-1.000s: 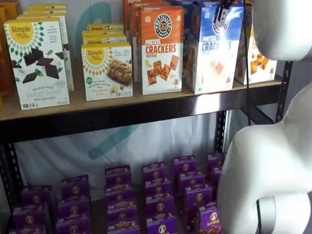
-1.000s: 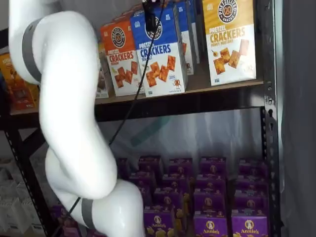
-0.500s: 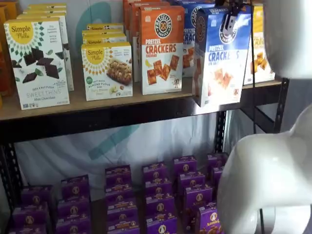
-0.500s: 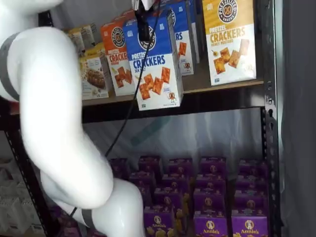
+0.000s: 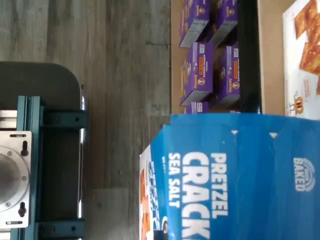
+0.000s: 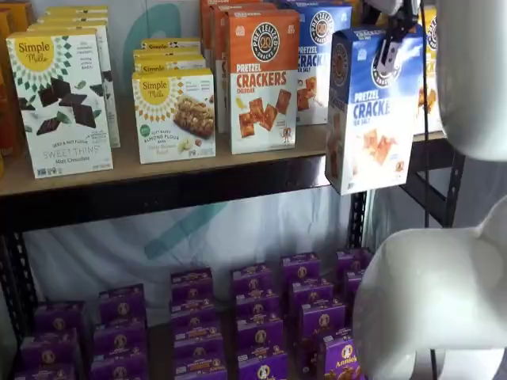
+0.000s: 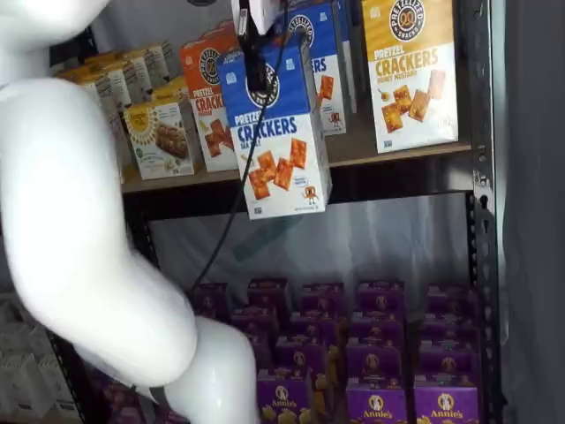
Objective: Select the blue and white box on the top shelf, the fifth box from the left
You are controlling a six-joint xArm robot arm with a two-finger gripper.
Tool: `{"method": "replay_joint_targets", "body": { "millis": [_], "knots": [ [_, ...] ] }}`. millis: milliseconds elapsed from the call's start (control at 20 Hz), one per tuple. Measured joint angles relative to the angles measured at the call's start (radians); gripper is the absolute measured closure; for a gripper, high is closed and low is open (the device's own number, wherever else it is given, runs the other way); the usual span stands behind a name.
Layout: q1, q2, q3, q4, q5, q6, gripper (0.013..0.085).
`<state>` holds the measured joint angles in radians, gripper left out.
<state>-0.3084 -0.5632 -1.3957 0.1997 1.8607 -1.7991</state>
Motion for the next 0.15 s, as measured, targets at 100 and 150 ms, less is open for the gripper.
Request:
{"method": "replay_joint_targets", "body": {
  "millis": [100,150],
  "knots": [
    [-0.012,-0.016,0.018,0.0,0.002,-0.012,0.041],
    [-0.017,-0.021,0.026,0.001,0.003,-0.017,0.041]
  ]
}}
